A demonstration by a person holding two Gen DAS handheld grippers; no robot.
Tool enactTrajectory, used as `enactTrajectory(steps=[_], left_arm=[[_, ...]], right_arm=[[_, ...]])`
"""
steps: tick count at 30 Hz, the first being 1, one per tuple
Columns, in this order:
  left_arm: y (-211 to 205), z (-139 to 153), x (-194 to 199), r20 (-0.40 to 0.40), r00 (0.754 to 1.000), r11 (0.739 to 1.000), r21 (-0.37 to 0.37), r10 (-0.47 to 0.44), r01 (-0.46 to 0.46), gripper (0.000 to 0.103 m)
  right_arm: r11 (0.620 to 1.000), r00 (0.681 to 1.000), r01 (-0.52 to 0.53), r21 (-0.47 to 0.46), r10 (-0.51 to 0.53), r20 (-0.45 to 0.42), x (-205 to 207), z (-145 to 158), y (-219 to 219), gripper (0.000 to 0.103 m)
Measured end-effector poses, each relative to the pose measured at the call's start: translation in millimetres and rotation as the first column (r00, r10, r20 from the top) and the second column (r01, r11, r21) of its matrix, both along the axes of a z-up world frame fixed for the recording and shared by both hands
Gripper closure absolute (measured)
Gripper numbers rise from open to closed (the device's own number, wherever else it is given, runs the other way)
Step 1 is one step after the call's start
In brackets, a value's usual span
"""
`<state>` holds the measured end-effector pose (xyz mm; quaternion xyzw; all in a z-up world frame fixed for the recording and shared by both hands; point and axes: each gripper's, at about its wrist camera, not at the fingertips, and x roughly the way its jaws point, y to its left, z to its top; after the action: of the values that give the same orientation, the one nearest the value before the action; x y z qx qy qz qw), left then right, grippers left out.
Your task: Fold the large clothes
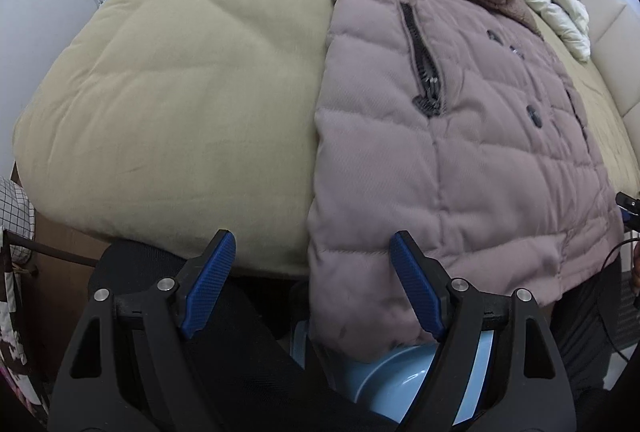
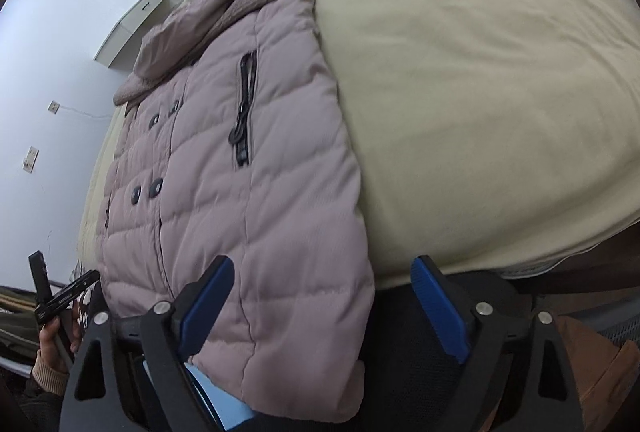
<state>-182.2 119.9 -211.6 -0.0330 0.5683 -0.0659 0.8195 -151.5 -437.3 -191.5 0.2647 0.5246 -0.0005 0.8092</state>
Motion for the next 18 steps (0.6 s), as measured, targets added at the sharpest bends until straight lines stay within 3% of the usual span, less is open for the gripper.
enactTrajectory(steps=[5,12,18], left_arm=[[0,-9,-4,-0.019,0.999,0.999,-0.039,-0.031,0.031,0.024],[-9,-27,-4,-0.077,0.994,0.992,-0.102,-0.08,0.072,0.024],[6,-48,3,-0.162,0.986,0.968,-0.251,-0.042,0.0,0.024]], right_arm=[[0.998,0.996,-0.064,0.018,0.065,-0.056,-2,-14,11,0.018],[0.996,0.995,-0.085,0.038,0.087,-0.055,-4,-15,15,0.019],[0.991,0.99,-0.123,0.057,0.127,-0.056,-3,-16,20,0.019]])
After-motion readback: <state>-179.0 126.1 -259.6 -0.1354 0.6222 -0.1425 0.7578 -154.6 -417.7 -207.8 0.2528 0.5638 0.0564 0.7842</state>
